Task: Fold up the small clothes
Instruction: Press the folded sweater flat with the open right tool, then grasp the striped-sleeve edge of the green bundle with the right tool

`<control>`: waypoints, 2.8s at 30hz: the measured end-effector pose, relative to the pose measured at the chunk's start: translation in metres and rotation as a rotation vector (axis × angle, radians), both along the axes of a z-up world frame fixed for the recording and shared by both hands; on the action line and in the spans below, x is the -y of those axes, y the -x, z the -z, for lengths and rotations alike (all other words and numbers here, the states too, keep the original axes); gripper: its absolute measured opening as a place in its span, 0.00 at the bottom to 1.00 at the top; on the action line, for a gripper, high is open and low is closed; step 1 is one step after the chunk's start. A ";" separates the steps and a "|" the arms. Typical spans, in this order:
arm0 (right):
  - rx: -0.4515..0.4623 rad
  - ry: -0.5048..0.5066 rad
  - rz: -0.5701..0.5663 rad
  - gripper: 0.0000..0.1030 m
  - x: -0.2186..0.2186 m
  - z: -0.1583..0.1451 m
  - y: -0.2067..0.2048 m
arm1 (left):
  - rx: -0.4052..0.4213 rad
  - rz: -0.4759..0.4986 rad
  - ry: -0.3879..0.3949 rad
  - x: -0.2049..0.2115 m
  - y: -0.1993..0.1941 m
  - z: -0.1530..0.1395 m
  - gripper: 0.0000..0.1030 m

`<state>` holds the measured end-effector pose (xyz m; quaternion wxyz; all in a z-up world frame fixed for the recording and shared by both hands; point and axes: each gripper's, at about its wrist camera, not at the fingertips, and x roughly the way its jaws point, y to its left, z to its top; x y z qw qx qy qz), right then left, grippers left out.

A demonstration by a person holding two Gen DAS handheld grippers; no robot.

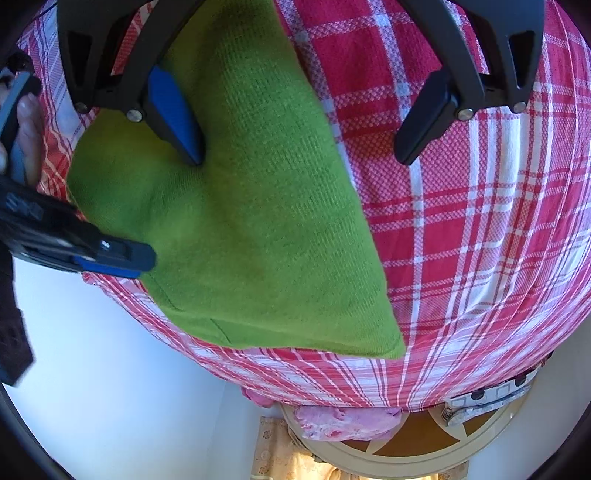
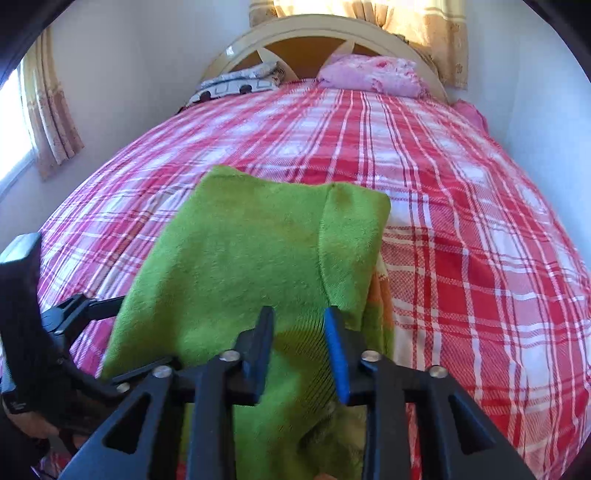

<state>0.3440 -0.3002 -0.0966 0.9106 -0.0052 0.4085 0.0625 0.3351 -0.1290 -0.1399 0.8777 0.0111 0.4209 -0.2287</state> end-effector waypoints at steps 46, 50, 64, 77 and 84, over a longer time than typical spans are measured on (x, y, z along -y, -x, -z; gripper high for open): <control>0.006 0.053 -0.074 0.39 -0.014 -0.006 -0.015 | -0.010 -0.004 -0.005 0.002 0.001 0.001 1.00; -0.046 0.047 -0.049 0.37 -0.003 0.015 -0.034 | -0.009 -0.004 -0.004 0.002 0.002 0.000 1.00; -0.021 0.060 -0.085 0.38 0.000 0.018 -0.030 | -0.055 0.011 0.015 0.004 -0.013 -0.004 1.00; 0.038 -0.192 -0.020 0.56 0.067 -0.017 -0.029 | -0.041 0.026 0.051 0.004 -0.010 -0.001 1.00; -0.076 -0.422 0.080 0.62 0.123 0.013 -0.061 | -0.041 0.027 0.052 0.004 -0.008 0.000 1.00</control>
